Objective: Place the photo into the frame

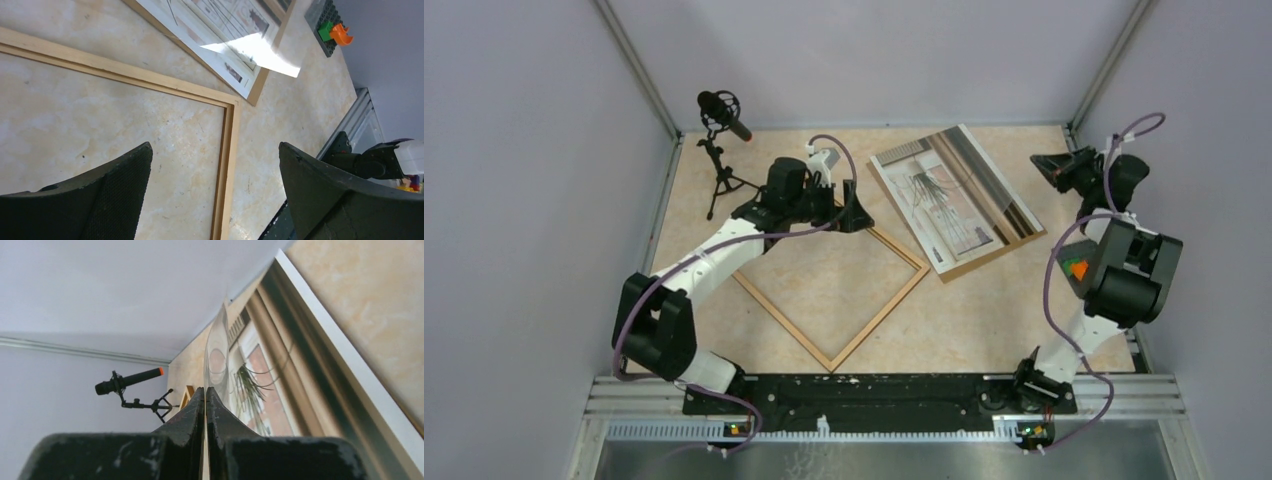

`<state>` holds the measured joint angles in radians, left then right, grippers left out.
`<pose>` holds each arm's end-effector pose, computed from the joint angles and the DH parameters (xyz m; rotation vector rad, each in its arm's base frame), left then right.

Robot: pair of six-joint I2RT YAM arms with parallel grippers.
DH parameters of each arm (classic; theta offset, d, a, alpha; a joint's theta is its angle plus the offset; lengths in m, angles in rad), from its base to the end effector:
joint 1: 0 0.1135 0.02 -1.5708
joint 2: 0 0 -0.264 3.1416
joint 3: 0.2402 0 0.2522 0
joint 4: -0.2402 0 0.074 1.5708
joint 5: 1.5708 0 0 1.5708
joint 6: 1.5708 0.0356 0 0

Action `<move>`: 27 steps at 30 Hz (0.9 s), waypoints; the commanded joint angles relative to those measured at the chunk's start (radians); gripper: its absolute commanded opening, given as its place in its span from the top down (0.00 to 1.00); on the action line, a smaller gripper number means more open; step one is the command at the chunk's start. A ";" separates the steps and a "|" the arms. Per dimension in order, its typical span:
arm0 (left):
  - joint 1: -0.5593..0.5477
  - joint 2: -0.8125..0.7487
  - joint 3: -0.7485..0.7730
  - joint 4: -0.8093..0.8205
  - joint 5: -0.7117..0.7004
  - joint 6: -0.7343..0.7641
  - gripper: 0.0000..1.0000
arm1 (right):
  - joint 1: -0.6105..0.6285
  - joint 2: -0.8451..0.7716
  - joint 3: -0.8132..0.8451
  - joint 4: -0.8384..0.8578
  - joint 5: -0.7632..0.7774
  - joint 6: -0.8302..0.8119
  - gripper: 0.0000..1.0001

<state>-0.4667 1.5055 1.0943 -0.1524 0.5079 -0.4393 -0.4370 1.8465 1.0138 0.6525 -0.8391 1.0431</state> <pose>0.2960 -0.1685 0.2779 0.3485 2.2196 -1.0554 0.3712 -0.1441 0.2092 0.6881 1.7039 1.1620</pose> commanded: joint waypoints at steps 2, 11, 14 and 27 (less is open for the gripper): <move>0.002 -0.158 0.039 0.015 -0.121 0.098 0.02 | 0.063 -0.216 0.129 -0.365 0.065 -0.196 1.00; 0.004 -0.415 -0.071 0.124 -0.362 0.152 0.02 | 0.320 -0.447 0.392 -0.685 0.251 -0.332 1.00; 0.006 -0.477 -0.092 0.143 -0.407 0.149 0.02 | 0.446 -0.476 0.492 -0.726 0.292 -0.362 1.00; 0.010 -0.719 -0.222 0.280 -0.612 0.189 0.02 | 0.802 -0.491 0.679 -0.737 0.327 -0.299 1.00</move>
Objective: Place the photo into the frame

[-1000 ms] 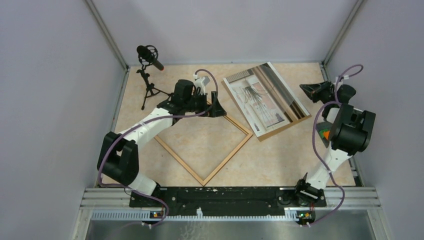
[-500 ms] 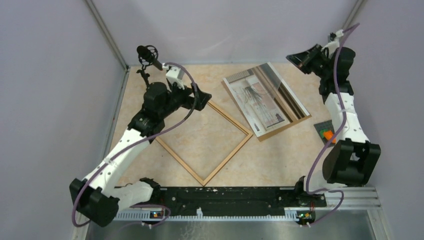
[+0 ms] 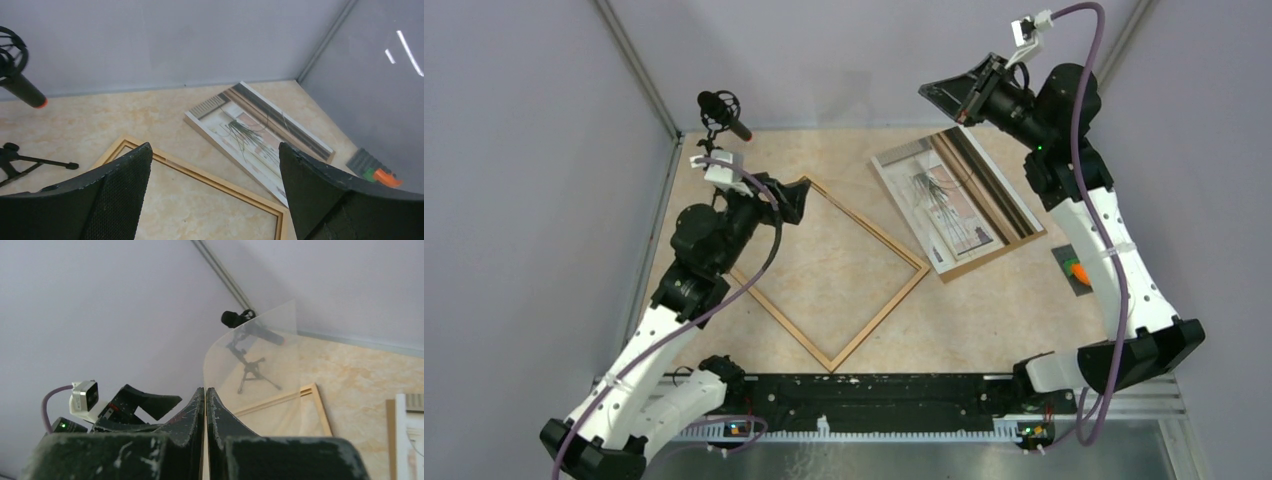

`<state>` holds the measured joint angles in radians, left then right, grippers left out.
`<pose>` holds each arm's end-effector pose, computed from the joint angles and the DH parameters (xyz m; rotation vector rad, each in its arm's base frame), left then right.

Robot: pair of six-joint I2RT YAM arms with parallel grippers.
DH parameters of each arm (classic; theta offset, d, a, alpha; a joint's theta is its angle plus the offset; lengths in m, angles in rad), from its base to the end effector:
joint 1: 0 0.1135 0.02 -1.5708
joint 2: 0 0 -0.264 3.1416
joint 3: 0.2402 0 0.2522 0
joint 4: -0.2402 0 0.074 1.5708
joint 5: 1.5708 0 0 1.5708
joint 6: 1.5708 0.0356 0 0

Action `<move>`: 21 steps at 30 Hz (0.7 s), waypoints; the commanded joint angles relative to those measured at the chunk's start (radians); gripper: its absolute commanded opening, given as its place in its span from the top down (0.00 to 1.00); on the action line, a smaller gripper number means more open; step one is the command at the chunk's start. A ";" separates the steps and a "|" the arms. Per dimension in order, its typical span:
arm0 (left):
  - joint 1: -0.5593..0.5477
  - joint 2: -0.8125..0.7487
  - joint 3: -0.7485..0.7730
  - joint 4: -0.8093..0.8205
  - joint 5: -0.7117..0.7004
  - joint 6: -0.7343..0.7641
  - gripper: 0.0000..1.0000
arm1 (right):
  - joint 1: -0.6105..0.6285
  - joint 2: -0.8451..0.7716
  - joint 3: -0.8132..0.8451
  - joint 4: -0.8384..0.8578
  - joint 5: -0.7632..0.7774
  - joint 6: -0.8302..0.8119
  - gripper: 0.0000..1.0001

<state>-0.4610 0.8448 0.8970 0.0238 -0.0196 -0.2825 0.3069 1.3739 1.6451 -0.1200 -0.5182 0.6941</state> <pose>0.1754 -0.0863 0.3919 0.1197 1.5179 -0.5829 0.2730 0.1050 0.5116 -0.1636 1.5431 1.1730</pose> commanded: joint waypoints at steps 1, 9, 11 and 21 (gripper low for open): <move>0.005 -0.067 -0.029 0.106 -0.094 0.034 0.02 | 0.070 -0.018 0.036 0.063 -0.009 0.075 1.00; 0.007 -0.094 -0.039 0.114 -0.105 0.034 0.02 | 0.080 -0.104 -0.317 0.285 0.113 0.238 1.00; 0.005 -0.088 -0.040 0.113 -0.097 0.031 0.02 | 0.078 -0.140 -0.455 0.344 0.190 0.265 1.00; 0.005 -0.011 -0.015 0.100 0.004 0.002 0.02 | -0.038 -0.178 -0.925 0.483 0.375 0.387 1.00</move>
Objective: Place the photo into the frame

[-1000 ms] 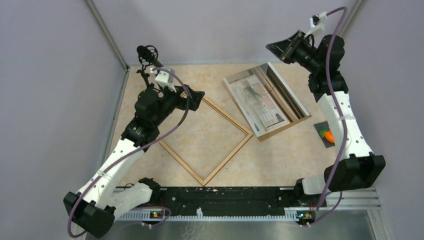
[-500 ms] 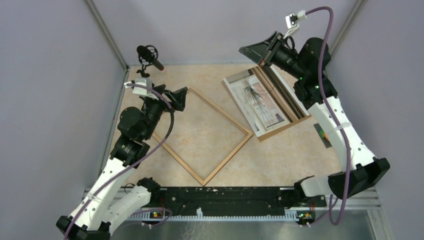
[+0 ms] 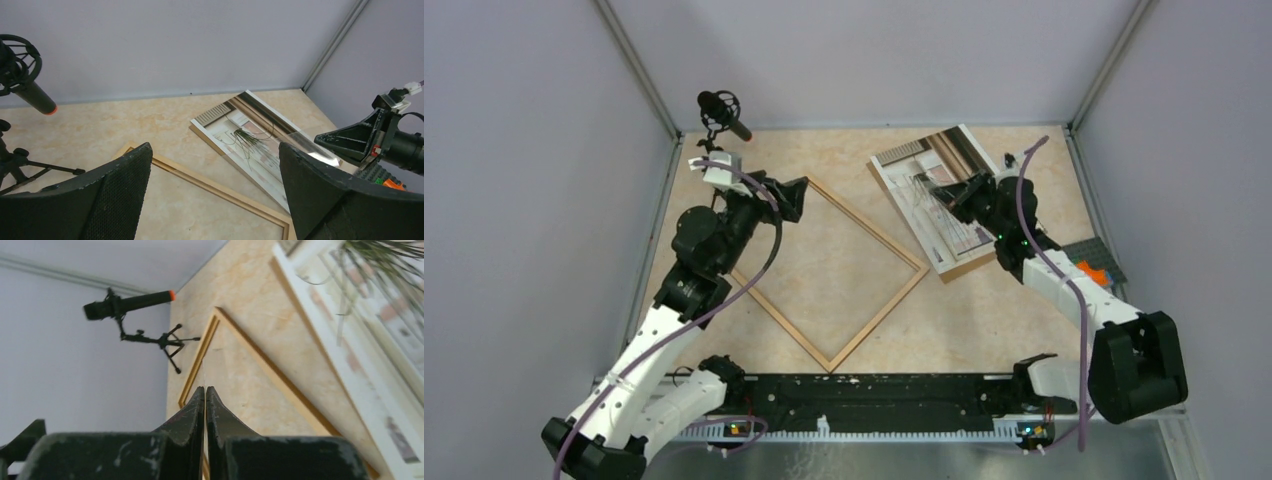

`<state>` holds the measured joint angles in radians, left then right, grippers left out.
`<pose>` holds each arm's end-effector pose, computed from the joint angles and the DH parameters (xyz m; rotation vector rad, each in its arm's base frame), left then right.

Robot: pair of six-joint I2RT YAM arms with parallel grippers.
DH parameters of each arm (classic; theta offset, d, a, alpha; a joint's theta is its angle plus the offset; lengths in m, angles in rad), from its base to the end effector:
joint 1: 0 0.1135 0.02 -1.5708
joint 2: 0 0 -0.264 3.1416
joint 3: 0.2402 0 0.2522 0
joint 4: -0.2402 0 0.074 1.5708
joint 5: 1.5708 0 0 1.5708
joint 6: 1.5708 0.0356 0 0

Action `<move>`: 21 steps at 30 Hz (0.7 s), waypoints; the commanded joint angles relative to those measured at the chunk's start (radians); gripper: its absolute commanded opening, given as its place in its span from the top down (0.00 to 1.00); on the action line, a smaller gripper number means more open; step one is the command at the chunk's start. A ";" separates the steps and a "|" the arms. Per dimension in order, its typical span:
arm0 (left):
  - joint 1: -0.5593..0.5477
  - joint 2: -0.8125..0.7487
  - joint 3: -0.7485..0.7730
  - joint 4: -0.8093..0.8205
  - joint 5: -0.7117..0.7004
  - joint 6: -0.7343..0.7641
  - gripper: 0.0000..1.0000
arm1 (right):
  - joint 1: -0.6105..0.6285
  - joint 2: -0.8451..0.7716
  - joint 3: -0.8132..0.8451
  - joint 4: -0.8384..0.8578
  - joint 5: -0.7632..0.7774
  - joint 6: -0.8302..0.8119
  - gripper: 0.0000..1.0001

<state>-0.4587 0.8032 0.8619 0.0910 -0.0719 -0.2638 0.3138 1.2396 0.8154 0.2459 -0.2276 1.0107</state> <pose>0.1679 -0.0801 0.3941 0.0804 1.4416 -0.5440 0.2725 0.0969 0.2977 0.4745 1.8339 1.1392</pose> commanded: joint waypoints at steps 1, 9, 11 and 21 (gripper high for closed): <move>0.003 0.038 0.023 0.030 0.066 -0.019 0.02 | -0.052 -0.048 -0.138 0.135 0.089 0.083 1.00; 0.003 0.065 0.029 0.027 0.123 -0.039 0.01 | -0.061 -0.140 -0.329 0.028 0.174 0.041 1.00; 0.003 0.068 0.030 0.029 0.131 -0.043 0.02 | -0.066 -0.160 -0.356 0.022 0.150 -0.013 0.98; 0.004 0.080 0.030 0.029 0.145 -0.057 0.01 | -0.108 0.022 -0.421 0.233 -0.394 -0.296 0.68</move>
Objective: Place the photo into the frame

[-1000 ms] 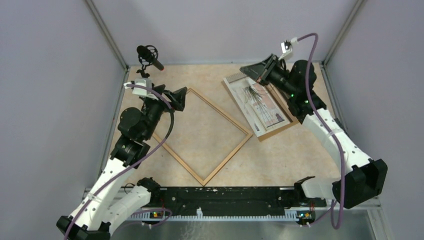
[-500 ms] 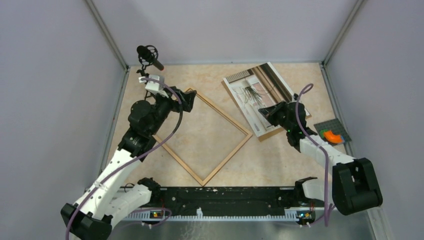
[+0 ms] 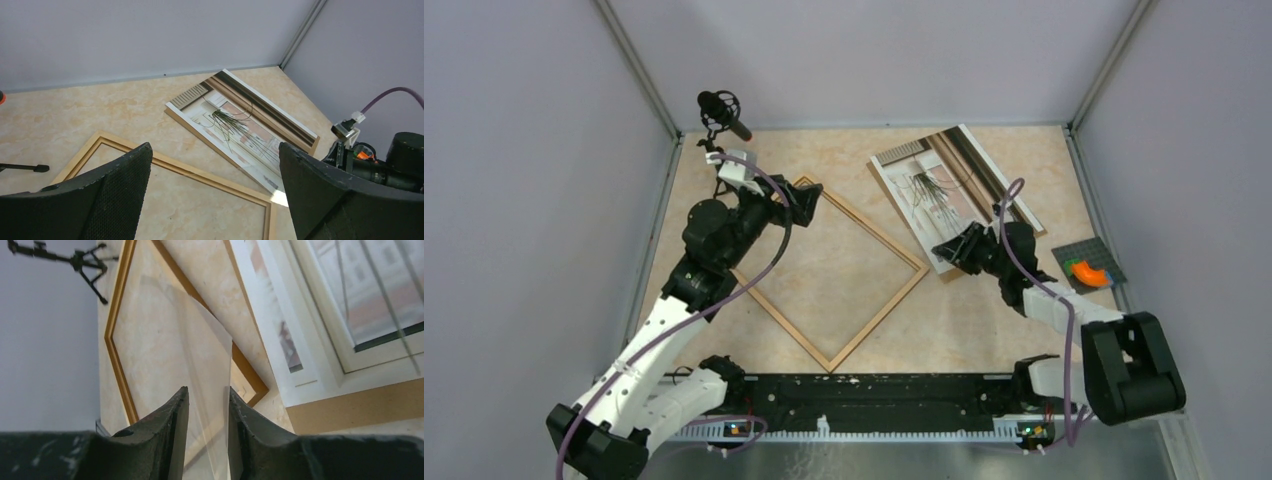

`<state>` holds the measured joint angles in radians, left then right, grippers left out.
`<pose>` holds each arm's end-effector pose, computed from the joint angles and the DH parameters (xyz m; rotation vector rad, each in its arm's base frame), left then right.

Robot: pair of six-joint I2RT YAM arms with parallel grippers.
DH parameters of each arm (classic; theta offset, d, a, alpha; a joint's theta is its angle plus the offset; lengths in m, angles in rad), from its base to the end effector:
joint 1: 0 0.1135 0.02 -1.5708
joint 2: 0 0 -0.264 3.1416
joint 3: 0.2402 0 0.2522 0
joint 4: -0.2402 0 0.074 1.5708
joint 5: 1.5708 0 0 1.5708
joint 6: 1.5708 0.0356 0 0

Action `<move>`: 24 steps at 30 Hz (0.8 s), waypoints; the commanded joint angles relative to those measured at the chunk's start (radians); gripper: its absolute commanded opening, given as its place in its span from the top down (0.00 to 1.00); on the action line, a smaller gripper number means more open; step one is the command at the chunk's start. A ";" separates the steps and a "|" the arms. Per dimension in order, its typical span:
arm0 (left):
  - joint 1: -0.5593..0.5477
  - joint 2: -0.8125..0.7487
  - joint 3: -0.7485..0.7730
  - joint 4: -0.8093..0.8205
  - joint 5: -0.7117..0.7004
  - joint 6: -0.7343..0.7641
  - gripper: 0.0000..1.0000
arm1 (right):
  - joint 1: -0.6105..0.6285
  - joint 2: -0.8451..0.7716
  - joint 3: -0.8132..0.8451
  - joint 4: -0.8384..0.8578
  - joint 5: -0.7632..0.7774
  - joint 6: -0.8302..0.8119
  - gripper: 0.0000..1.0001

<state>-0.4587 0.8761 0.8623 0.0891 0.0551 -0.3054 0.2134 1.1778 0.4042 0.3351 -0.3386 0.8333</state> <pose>0.1838 -0.0930 0.3812 0.1625 1.5222 -0.6543 0.2257 0.0610 0.1835 0.4268 2.0867 0.9861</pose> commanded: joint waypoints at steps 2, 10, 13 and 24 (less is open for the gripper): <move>0.003 0.011 0.027 0.032 0.021 -0.018 0.02 | -0.009 0.145 0.011 0.154 -0.355 -0.146 0.64; 0.003 0.023 0.025 0.032 0.018 -0.017 0.02 | -0.095 0.283 0.047 0.191 -0.529 -0.139 0.82; 0.003 0.025 0.023 0.032 0.017 -0.017 0.02 | -0.162 0.271 0.009 0.266 -0.561 -0.069 0.98; 0.003 0.042 0.024 0.033 0.029 -0.027 0.01 | -0.171 0.100 -0.080 0.313 -0.204 0.170 1.00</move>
<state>-0.4587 0.9157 0.8623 0.0895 0.0715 -0.3195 0.0425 1.3724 0.3592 0.5560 -0.7475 0.8913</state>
